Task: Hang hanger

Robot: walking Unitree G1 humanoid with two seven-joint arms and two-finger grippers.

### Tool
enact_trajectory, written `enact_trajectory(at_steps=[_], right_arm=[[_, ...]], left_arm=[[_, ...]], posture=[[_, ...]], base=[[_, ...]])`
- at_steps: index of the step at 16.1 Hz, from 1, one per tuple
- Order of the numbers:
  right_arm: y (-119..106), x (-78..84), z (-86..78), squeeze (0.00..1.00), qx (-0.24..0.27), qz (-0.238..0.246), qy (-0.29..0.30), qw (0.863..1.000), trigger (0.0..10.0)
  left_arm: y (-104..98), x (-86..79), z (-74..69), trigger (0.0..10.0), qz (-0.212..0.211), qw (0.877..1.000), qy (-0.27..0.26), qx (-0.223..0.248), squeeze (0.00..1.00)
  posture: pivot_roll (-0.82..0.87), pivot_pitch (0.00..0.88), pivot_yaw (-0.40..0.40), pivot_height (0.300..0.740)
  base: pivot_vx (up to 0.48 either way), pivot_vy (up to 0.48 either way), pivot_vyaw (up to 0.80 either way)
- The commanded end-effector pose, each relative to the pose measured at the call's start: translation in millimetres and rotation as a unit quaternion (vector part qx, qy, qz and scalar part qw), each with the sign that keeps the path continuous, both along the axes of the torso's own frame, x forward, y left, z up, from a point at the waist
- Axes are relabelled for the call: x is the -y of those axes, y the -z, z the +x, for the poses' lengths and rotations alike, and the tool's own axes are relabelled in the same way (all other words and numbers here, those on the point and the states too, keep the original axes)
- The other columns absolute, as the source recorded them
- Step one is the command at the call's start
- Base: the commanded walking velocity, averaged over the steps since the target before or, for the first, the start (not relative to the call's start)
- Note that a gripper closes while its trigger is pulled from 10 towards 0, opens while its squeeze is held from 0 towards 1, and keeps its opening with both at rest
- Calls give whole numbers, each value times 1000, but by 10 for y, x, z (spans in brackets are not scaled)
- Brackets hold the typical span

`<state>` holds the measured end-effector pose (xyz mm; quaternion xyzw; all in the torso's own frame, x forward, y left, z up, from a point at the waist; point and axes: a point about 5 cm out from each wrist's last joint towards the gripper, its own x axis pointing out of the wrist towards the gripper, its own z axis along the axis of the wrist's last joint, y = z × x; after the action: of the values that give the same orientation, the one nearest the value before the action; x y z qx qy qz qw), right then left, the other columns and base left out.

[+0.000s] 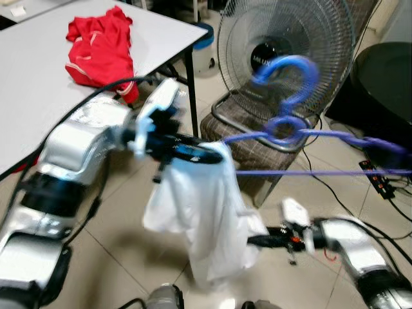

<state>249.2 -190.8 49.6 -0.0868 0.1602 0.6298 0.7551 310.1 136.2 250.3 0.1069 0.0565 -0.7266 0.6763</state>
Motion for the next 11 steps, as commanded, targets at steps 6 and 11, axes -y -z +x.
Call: enact_trajectory(at_steps=[6, 11], right_arm=[[-343, 375, -191, 0, 98, 0, 131, 987, 0], [-744, 903, -80, 0, 201, -53, 295, 933, 0]], left_arm=[[178, -474, 59, 0, 12, 993, -120, 19, 0], [386, -558, -144, 0, 24, 995, -95, -11, 0]], posture=[[38, 19, 37, 740], [10, 0, 35, 740]], base=[[0, 0, 0], [0, 0, 0]])
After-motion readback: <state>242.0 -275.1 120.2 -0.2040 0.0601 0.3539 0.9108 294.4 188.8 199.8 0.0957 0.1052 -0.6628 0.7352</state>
